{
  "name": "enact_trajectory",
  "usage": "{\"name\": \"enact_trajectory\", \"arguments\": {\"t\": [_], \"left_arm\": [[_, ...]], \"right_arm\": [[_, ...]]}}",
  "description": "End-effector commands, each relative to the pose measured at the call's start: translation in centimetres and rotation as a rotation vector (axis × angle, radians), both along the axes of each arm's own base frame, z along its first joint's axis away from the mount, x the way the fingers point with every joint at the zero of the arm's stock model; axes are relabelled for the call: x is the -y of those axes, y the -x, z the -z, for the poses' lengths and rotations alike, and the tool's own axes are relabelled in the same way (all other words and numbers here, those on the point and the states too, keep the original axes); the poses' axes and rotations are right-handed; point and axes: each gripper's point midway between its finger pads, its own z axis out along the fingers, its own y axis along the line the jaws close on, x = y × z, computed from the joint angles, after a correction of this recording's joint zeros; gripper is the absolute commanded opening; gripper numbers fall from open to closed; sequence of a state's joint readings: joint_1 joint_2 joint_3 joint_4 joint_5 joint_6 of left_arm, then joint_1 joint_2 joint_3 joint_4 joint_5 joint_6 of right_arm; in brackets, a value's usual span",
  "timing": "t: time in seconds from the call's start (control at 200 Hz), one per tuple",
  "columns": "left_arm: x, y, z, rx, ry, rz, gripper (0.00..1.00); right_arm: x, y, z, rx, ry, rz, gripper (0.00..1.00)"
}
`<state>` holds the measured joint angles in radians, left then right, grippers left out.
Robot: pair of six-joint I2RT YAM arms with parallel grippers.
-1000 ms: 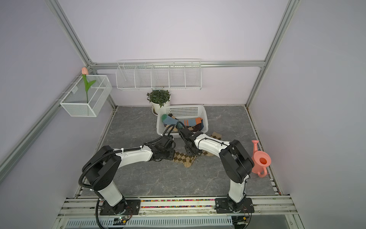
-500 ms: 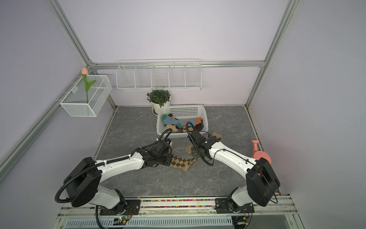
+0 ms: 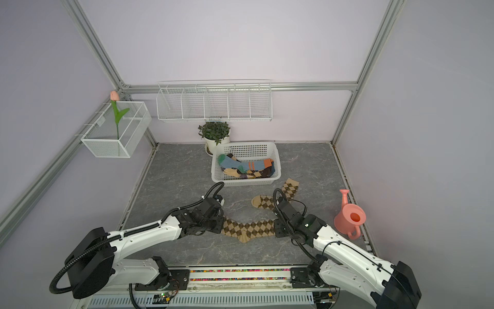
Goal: Place the socks together as a pair
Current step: Flatten out the sock at the center of the board, then pick up the sock at the center of the board.
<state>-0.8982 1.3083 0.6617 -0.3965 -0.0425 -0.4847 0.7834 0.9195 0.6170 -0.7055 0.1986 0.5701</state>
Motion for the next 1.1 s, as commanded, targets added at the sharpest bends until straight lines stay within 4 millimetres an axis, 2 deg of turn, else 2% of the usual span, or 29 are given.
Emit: {"name": "enact_trajectory", "arguments": {"t": [0.0, 0.165, 0.235, 0.335, 0.425, 0.485, 0.555, 0.68, 0.785, 0.905, 0.965, 1.095], "left_arm": [[0.7, 0.3, 0.3, -0.012, 0.013, -0.001, 0.22], [-0.5, -0.6, -0.3, 0.023, -0.04, -0.055, 0.42], [-1.4, -1.5, -1.7, 0.078, -0.086, -0.083, 0.49], [-1.2, -3.2, -4.8, 0.164, -0.095, -0.104, 0.6], [0.7, -4.9, -6.9, 0.228, -0.054, -0.088, 0.65], [3.0, -6.3, -8.0, 0.263, -0.002, -0.063, 0.65], [6.0, -8.0, -8.2, 0.269, 0.033, -0.035, 0.65], [11.0, -10.2, -6.7, 0.208, 0.026, 0.026, 0.64], [13.6, -11.1, -4.2, 0.144, 0.019, 0.034, 0.6], [15.0, -10.9, -1.2, 0.077, -0.023, 0.053, 0.58], [15.2, -10.8, -0.1, 0.071, -0.051, 0.056, 0.57], [15.5, -11.0, 2.1, 0.067, -0.1, 0.044, 0.54]], "right_arm": [[-1.1, 0.1, -0.2, -0.01, -0.066, 0.002, 0.41], [-0.7, -1.8, -0.8, 0.022, -0.019, 0.01, 0.45], [-0.4, -3.4, -1.1, 0.03, -0.031, 0.024, 0.46], [-0.5, -6.0, -1.7, 0.047, -0.073, 0.031, 0.48], [-0.3, -8.2, -1.9, 0.056, -0.056, 0.036, 0.49], [-0.2, -9.5, -2.2, 0.061, -0.056, 0.042, 0.5], [0.4, -10.8, -2.5, 0.068, -0.084, 0.065, 0.5], [2.2, -12.7, -2.8, 0.076, -0.095, 0.119, 0.5], [3.5, -13.7, -3.3, 0.089, -0.121, 0.156, 0.5], [5.1, -14.7, -4.2, 0.115, -0.164, 0.197, 0.5], [6.2, -15.2, -4.7, 0.127, -0.18, 0.223, 0.5], [7.0, -15.9, -5.4, 0.147, -0.216, 0.239, 0.49]]}}
